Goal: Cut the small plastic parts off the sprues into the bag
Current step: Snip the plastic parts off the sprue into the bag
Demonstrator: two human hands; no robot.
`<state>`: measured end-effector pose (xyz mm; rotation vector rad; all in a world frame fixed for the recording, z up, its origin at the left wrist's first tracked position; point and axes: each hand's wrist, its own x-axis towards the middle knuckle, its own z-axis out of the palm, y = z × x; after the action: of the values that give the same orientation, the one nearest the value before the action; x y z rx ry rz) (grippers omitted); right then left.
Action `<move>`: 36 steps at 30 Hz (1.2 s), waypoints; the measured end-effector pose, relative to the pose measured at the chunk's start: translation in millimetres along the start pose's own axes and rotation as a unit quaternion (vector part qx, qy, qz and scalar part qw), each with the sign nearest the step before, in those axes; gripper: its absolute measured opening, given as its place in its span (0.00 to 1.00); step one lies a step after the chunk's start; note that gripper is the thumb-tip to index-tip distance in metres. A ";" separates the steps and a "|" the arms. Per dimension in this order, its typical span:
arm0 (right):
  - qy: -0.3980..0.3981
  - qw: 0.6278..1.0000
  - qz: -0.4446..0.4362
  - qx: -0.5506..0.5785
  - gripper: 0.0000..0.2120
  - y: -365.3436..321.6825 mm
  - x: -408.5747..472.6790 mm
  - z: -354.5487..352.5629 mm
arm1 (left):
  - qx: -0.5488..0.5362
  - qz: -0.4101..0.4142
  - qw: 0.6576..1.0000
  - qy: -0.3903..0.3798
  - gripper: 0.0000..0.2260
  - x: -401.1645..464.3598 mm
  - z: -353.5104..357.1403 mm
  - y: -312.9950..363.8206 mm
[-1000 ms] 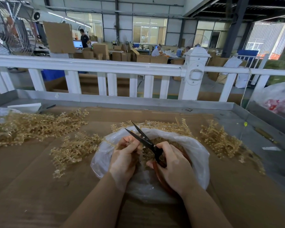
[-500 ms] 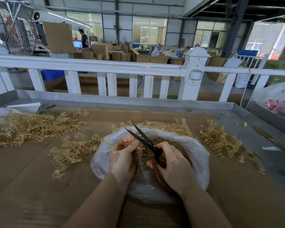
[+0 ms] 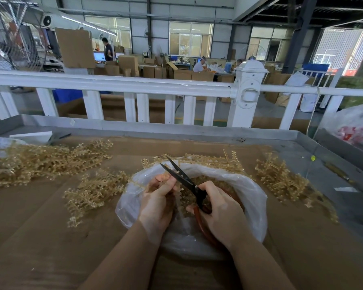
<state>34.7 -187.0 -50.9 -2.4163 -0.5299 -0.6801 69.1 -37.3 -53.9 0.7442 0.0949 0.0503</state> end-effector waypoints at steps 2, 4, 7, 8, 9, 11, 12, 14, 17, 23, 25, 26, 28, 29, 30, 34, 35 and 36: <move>0.000 1.000 -0.003 -0.004 0.18 -0.1 0.2 0.2 | 0.005 -0.006 1.000 -0.004 0.09 -0.3 0.2 -0.4; -0.004 1.000 -0.005 -0.006 0.17 -0.3 0.4 0.0 | 0.010 -0.005 1.000 -0.006 0.07 -0.4 1.0 -0.1; -0.007 1.000 -0.007 -0.008 0.18 -0.2 0.7 -0.5 | 0.016 -0.014 1.000 -0.013 0.07 0.5 0.1 -0.4; -0.007 1.000 -0.009 -0.009 0.19 0.1 0.8 -0.5 | 0.018 -0.015 1.000 -0.014 0.07 0.5 -0.2 -0.3; -0.009 1.000 -0.009 -0.010 0.19 0.4 0.9 -0.5 | 0.019 -0.013 1.000 -0.014 0.07 0.6 -0.6 -0.4; -0.011 1.000 -0.007 -0.007 0.18 0.3 0.3 -0.7 | 0.022 -0.015 1.000 -0.016 0.08 1.9 -2.0 -0.7; -0.009 1.000 -0.006 -0.006 0.18 0.3 -0.1 -0.6 | 0.026 -0.019 0.999 -0.015 0.08 2.6 -2.4 -0.8; -0.001 1.000 -0.006 -0.004 0.18 0.6 -0.7 -0.1 | 0.029 -0.022 0.999 -0.015 0.08 2.9 -2.9 -0.2; -0.001 1.000 -0.009 -0.003 0.18 1.0 -0.1 0.6 | 0.034 -0.036 0.999 -0.012 0.08 2.4 -2.2 0.0; 0.001 1.000 -0.009 -0.006 0.18 2.0 0.1 0.8 | 0.058 -0.053 0.997 -0.021 0.16 -1.5 1.9 1.1; 0.002 1.000 -0.008 -0.008 0.17 2.2 0.0 1.3 | 0.053 -0.052 0.997 -0.021 0.18 -1.6 2.8 1.1; 0.003 1.000 -0.009 -0.010 0.17 2.5 0.3 1.4 | 0.052 -0.053 0.997 -0.020 0.17 -1.9 3.6 1.2; 0.002 1.000 -0.012 -0.017 0.17 2.9 1.1 1.7 | 0.050 -0.057 0.997 -0.019 0.18 -1.8 3.2 1.4; 0.002 1.000 -0.012 -0.019 0.17 3.1 1.6 1.9 | 0.051 -0.056 0.997 -0.015 0.17 -2.4 3.5 1.4; 0.002 1.000 -0.012 -0.021 0.18 3.4 1.6 2.1 | 0.052 -0.052 0.997 -0.010 0.13 -3.1 4.2 1.2; 0.008 1.000 -0.009 -0.014 0.18 4.8 1.5 3.6 | 0.033 -0.042 0.999 0.009 0.07 -4.2 6.8 1.3; 0.011 1.000 -0.009 -0.010 0.18 4.9 1.5 3.9 | 0.032 -0.043 0.999 0.010 0.07 -4.3 6.9 1.2; 0.013 1.000 -0.009 -0.007 0.18 4.9 1.5 4.0 | 0.032 -0.043 0.999 0.009 0.07 -4.0 6.8 1.1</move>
<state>39.7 -188.0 -54.9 -2.4157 -0.5382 -0.7233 65.8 -41.3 -47.9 0.8032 0.1460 -0.0292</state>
